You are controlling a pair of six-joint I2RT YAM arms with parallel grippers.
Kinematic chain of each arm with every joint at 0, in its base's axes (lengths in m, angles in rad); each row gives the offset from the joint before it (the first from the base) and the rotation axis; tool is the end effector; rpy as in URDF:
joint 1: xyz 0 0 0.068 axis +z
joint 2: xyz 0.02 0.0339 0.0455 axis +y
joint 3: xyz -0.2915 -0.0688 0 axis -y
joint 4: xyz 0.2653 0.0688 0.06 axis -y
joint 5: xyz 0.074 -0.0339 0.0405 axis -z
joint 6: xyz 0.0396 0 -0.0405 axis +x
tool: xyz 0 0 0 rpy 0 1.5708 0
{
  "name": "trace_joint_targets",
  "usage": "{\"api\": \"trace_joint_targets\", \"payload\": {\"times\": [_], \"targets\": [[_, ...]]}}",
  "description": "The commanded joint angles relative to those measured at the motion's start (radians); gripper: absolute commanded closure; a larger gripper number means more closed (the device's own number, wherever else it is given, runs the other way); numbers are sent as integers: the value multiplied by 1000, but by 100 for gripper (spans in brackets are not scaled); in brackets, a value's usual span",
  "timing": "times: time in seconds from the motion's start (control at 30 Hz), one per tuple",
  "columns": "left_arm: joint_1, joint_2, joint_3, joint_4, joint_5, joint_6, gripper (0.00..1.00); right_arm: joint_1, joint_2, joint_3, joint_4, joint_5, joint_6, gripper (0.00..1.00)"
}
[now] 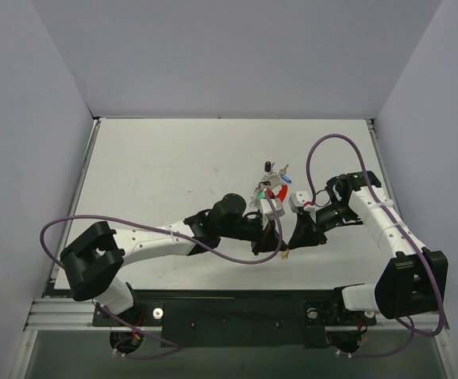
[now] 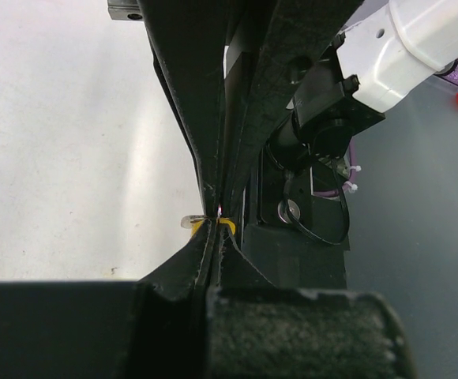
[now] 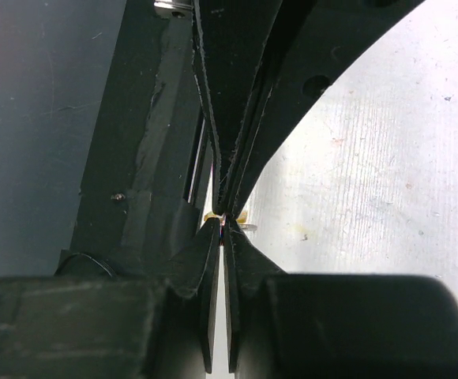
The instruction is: Put the keys on the keyring
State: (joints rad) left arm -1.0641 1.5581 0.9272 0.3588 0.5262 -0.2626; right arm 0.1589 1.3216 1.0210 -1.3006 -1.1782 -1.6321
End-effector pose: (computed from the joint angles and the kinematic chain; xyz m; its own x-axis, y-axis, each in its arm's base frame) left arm 0.1623 -0.3333 0.2678 -0.3832 0.2278 -0.8951 0.9230 0.0578 -0.3804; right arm 0.2081 0.0704 0.2856 0.0932 -0.3718 -0.9236 -0.9831 -0.1813 -0.0262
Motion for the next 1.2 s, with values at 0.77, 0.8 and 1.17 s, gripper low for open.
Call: {"api": "trace_joint_targets", "payload": {"times": [0.77, 0.8, 1.17], "targets": [[136, -745, -208, -325, -357, 334, 43, -697, 99, -84, -269, -32, -284, 100], [136, -788, -235, -343, -377, 353, 41, -738, 108, -82, -269, -23, -290, 100], [148, -905, -378, -346, -388, 456, 39, -766, 30, -130, 230, 182, 446, 100]]}}
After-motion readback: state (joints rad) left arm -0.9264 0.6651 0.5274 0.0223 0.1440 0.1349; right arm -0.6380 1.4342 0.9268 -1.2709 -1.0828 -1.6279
